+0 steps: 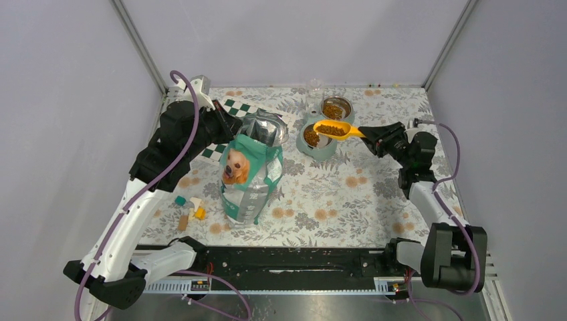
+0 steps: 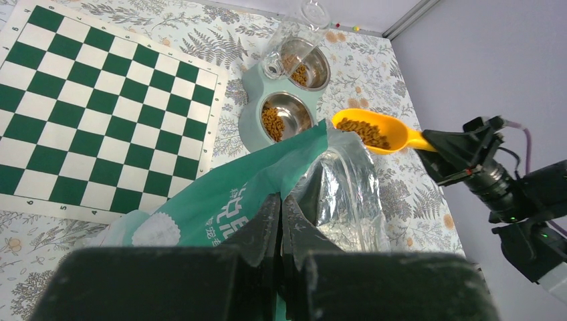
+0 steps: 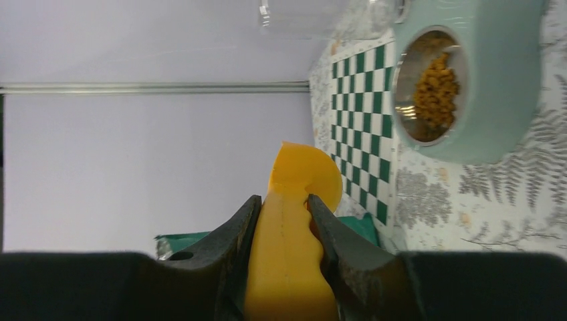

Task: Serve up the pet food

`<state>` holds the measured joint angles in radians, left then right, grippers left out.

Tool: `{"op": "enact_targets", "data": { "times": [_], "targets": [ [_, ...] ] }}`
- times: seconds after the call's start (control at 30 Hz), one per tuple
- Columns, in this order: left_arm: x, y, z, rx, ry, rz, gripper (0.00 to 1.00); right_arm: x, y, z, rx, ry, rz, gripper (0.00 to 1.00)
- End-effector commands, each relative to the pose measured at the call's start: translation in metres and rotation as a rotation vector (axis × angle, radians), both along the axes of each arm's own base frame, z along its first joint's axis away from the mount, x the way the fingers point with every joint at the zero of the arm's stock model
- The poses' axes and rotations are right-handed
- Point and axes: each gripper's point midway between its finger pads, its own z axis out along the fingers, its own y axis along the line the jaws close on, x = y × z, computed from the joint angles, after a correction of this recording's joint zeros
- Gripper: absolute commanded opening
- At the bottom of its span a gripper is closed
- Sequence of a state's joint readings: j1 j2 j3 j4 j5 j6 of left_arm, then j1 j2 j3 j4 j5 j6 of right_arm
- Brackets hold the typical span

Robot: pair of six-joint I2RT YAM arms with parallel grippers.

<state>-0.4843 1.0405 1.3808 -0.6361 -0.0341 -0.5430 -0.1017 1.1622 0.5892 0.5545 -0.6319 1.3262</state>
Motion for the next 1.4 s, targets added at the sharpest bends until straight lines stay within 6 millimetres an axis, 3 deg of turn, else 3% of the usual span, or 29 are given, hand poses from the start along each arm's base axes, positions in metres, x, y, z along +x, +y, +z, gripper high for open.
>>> {"op": "enact_targets", "data": {
  "times": [0.0,0.33,0.57,0.7,1.1,1.37],
  "targets": [
    [0.004,0.002,0.055,-0.104,-0.185,0.020,0.00,0.010,-0.011,-0.021,-0.077,-0.044,-0.042,0.00],
    [0.012,-0.001,0.053,-0.068,-0.191,0.005,0.00,0.028,-0.027,-0.068,-0.166,0.067,-0.112,0.00],
    [0.017,0.000,0.053,-0.007,-0.196,0.003,0.00,0.043,-0.040,-0.079,-0.296,0.097,-0.152,0.00],
    [0.018,0.000,0.052,-0.005,-0.193,0.003,0.00,0.054,-0.039,-0.077,-0.365,0.095,-0.153,0.00],
    [0.016,0.008,0.051,0.013,-0.194,0.031,0.00,0.063,-0.020,-0.080,-0.617,0.139,-0.162,0.00],
    [0.011,0.011,0.053,0.001,-0.197,0.037,0.00,0.069,-0.029,-0.051,-0.812,0.077,-0.218,0.00]
  ]
}}
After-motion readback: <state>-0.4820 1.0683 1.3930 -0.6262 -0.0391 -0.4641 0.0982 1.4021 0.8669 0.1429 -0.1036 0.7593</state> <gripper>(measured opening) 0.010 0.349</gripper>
